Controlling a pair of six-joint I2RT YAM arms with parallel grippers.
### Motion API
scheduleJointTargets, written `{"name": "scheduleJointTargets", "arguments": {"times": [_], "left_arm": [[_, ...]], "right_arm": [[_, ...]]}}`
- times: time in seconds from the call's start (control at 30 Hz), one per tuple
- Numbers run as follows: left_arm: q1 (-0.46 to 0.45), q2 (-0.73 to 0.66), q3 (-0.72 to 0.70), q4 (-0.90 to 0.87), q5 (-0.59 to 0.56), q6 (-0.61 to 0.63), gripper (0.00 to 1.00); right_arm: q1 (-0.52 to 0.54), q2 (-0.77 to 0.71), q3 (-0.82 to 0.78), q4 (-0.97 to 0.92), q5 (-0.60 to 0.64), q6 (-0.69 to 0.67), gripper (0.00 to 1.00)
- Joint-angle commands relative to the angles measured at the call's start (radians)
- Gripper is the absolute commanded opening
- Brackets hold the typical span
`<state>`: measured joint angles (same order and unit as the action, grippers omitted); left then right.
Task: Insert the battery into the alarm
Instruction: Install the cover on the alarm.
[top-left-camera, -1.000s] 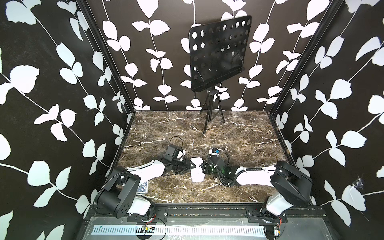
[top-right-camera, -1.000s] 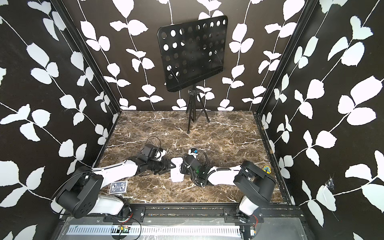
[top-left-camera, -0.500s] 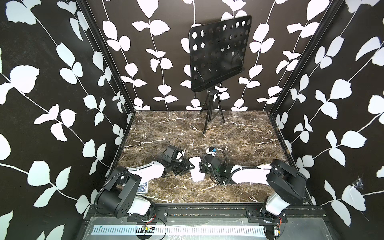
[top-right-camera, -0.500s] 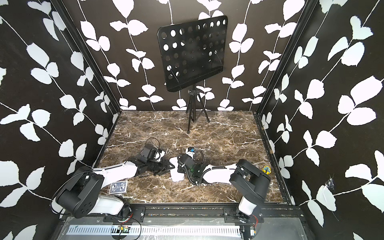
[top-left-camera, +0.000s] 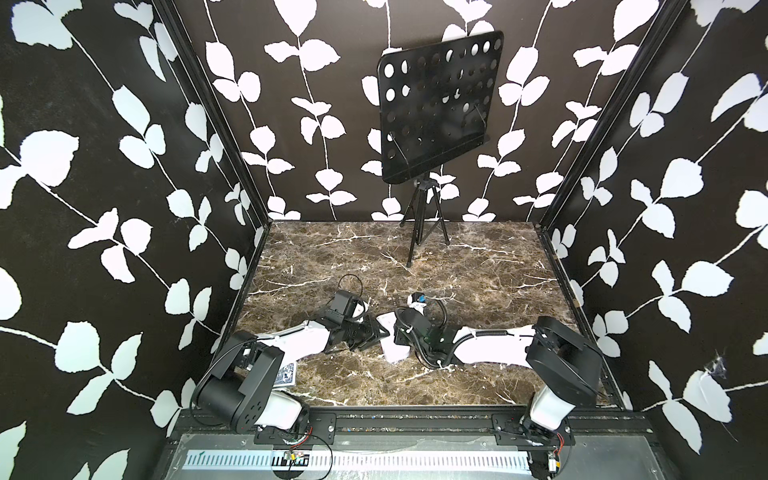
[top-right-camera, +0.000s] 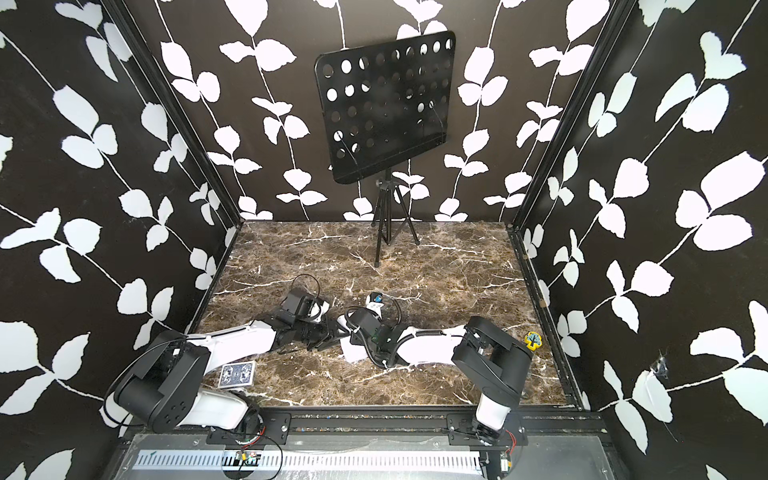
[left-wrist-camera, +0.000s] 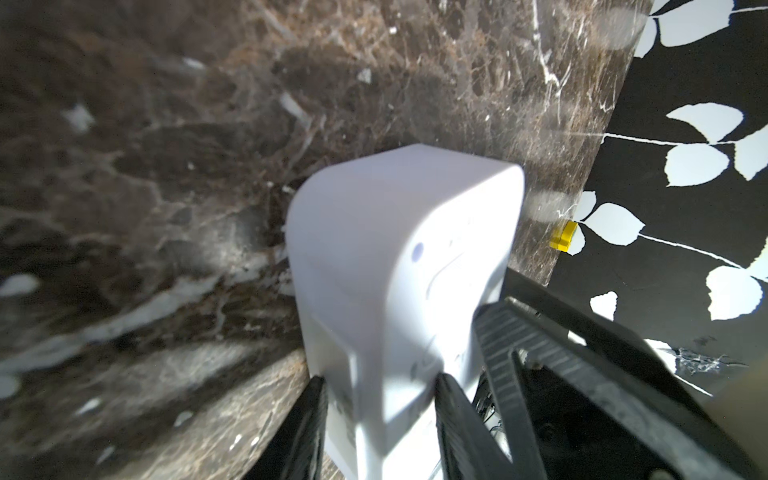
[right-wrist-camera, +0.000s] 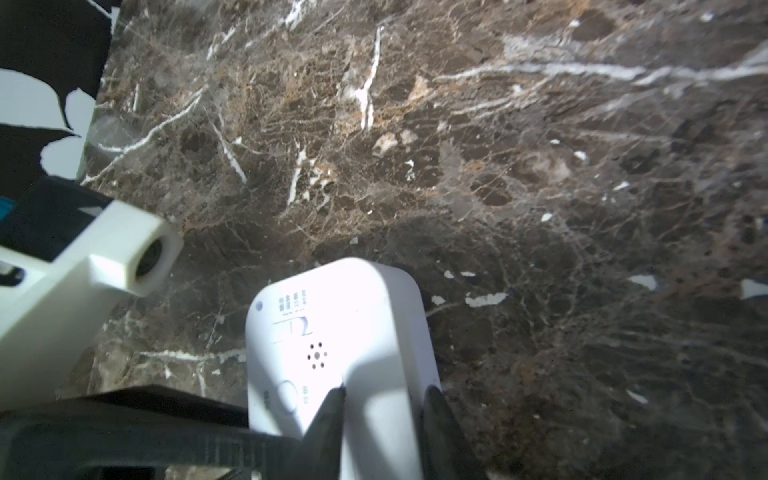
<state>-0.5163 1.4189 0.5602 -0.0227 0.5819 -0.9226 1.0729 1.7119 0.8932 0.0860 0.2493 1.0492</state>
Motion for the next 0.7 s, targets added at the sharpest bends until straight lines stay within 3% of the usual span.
{"name": "scheduleJointTargets", "arguments": {"times": [0.0, 0.07, 0.23, 0.27, 0.3, 0.43, 0.67], "left_arm": [[-0.015, -0.034, 0.039, -0.003, -0.027, 0.028, 0.44], [-0.013, -0.061, 0.032, -0.049, -0.061, 0.032, 0.45], [0.007, -0.135, 0.029, -0.158, -0.137, 0.047, 0.52], [0.013, -0.155, 0.025, -0.168, -0.149, 0.043, 0.53], [0.020, -0.173, 0.025, -0.177, -0.157, 0.042, 0.54], [0.049, -0.261, 0.023, -0.241, -0.206, 0.044, 0.60], [0.086, -0.388, -0.004, -0.313, -0.242, 0.033, 0.77]], "right_arm": [[0.037, -0.012, -0.002, -0.161, -0.064, 0.027, 0.40], [0.022, -0.050, -0.010, -0.221, -0.021, 0.050, 0.46], [0.014, -0.120, 0.014, -0.330, 0.027, 0.067, 0.78], [0.015, -0.142, 0.033, -0.362, 0.023, 0.064, 0.93], [0.019, -0.147, 0.050, -0.386, 0.023, 0.059, 0.98], [0.059, -0.122, 0.156, -0.535, 0.043, 0.061, 0.99], [0.104, 0.050, 0.332, -0.742, 0.041, 0.083, 0.99]]}}
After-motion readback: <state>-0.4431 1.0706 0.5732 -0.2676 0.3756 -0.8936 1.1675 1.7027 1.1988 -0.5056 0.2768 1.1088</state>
